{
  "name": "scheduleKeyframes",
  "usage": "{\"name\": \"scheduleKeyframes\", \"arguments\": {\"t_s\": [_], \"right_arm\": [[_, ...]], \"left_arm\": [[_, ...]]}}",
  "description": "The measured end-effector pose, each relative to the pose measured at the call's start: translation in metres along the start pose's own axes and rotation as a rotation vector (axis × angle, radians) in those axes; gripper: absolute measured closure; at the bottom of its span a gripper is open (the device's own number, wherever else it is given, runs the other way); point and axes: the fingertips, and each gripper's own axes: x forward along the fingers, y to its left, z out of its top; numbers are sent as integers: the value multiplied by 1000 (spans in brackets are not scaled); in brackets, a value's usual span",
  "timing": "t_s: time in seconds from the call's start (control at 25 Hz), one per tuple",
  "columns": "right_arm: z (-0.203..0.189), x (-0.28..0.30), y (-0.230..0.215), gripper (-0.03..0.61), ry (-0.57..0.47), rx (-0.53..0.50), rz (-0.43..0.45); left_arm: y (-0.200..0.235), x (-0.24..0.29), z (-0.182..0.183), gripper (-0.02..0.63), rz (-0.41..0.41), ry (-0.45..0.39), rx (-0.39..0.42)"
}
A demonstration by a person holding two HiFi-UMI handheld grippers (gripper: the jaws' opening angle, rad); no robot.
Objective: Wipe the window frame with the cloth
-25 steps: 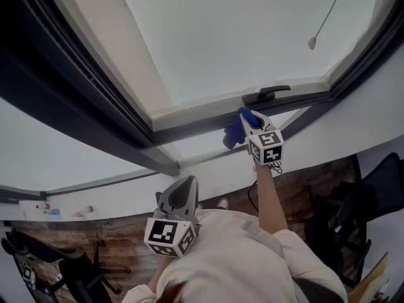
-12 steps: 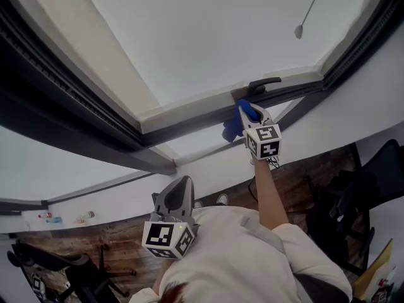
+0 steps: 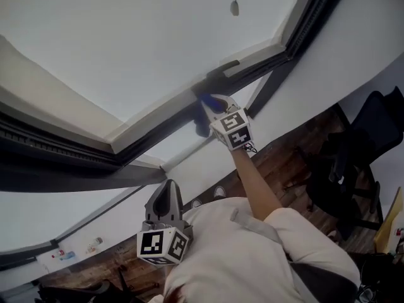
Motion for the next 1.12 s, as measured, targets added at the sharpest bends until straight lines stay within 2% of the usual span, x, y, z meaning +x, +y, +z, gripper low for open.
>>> {"name": "scheduleKeyframes", "arguments": {"t_s": [0.32, 0.44, 0.56, 0.76, 0.92, 1.12], "right_arm": [[1, -3, -2, 534, 26, 13, 2], [1, -9, -2, 534, 27, 43, -20], [7, -14, 15, 534, -8, 84, -17], [24, -12, 98, 534, -40, 57, 96], [47, 2, 183, 534, -68, -13, 238], [48, 13, 274, 534, -52, -107, 387]], "left_arm": [[-8, -5, 2, 609, -24, -6, 19], [-2, -14, 4, 609, -15, -22, 37], [11, -29, 5, 609, 11, -36, 50], [29, -53, -1, 609, 32, -16, 26], [41, -70, -1, 609, 31, -21, 22], [63, -97, -6, 609, 54, -20, 11]]}}
